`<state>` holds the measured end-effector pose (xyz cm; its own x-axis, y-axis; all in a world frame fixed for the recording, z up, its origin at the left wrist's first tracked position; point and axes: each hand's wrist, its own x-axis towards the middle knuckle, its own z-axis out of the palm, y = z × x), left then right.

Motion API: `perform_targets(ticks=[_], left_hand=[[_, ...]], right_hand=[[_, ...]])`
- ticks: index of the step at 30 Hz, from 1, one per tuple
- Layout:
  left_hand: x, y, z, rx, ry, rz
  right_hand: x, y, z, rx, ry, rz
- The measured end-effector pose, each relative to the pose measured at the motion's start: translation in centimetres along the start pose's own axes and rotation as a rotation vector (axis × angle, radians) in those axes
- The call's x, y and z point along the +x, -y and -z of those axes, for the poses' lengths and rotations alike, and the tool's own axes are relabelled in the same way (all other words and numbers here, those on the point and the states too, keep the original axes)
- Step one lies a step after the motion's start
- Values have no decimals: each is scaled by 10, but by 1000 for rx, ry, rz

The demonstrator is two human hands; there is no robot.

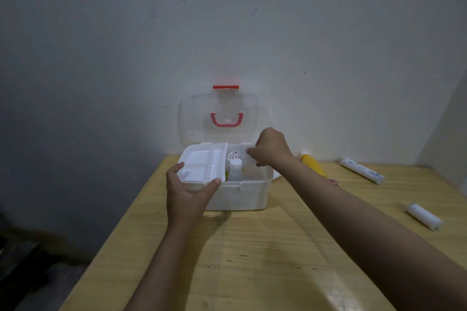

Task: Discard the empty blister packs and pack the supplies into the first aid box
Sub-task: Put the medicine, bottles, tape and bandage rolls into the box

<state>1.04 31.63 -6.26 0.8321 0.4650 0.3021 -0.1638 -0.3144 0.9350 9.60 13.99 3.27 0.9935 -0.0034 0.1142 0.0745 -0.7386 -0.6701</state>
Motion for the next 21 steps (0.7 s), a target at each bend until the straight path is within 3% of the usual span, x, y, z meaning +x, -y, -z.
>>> perform_targets(ticks=[9,21], left_hand=[[-3,-7,-1,-1,0,6],[-4,-8,1,11,-1,6]], right_hand=[[3,6,-12,-67,188,-31],[14,13,-14,-33,390,-219]])
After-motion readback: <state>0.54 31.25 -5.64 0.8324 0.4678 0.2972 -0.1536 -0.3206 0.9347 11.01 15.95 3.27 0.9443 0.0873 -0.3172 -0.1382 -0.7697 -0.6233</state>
